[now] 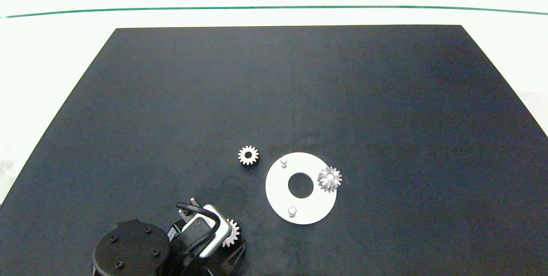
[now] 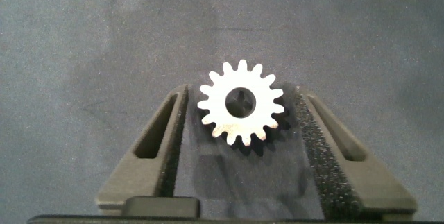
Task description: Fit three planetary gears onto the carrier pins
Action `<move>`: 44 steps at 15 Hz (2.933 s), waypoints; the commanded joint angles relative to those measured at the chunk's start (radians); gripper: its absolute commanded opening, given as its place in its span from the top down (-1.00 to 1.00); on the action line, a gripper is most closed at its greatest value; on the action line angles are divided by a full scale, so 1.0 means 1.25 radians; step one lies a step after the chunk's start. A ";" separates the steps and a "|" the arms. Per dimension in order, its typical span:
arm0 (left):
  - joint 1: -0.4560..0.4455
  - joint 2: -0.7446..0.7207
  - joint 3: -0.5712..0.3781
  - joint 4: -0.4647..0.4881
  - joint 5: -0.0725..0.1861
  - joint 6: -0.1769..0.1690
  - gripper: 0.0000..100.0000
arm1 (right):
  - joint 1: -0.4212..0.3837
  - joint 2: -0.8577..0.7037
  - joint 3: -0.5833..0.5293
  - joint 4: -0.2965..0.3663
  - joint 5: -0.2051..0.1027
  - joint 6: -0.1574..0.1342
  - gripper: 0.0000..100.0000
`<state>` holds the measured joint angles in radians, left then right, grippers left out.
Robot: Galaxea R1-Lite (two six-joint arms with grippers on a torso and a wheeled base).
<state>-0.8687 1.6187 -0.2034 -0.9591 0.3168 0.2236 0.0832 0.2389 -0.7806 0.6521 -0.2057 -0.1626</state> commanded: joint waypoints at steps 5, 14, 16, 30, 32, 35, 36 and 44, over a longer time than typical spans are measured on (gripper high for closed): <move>0.002 -0.002 0.001 -0.006 0.002 0.003 0.12 | 0.001 -0.001 -0.001 0.004 0.001 -0.001 -1.00; 0.000 0.002 -0.003 -0.005 0.001 0.004 0.48 | 0.005 -0.003 -0.001 0.016 0.010 -0.001 -1.00; 0.000 0.002 -0.005 -0.005 0.001 0.004 0.54 | 0.005 -0.003 -0.001 0.016 0.010 -0.002 -1.00; -0.076 -0.087 -0.068 0.083 0.003 0.016 0.86 | 0.002 -0.002 0.017 0.016 0.023 -0.001 -1.00; -0.104 -0.125 -0.127 0.172 0.003 0.024 0.86 | 0.002 -0.002 0.018 0.016 0.026 -0.001 -1.00; -0.120 -0.148 -0.209 0.263 0.003 0.031 0.86 | 0.002 -0.001 0.018 0.016 0.026 -0.001 -1.00; -0.124 -0.140 -0.231 0.270 0.003 0.033 0.86 | 0.001 -0.001 0.018 0.016 0.026 -0.001 -1.00; -0.181 -0.011 -0.315 0.267 0.023 0.035 0.86 | 0.001 0.003 0.022 0.012 0.026 -0.001 -1.00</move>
<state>-1.0906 1.5585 -0.5772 -0.6219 0.3423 0.2655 0.0840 0.2409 -0.7532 0.6638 -0.1721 -0.1626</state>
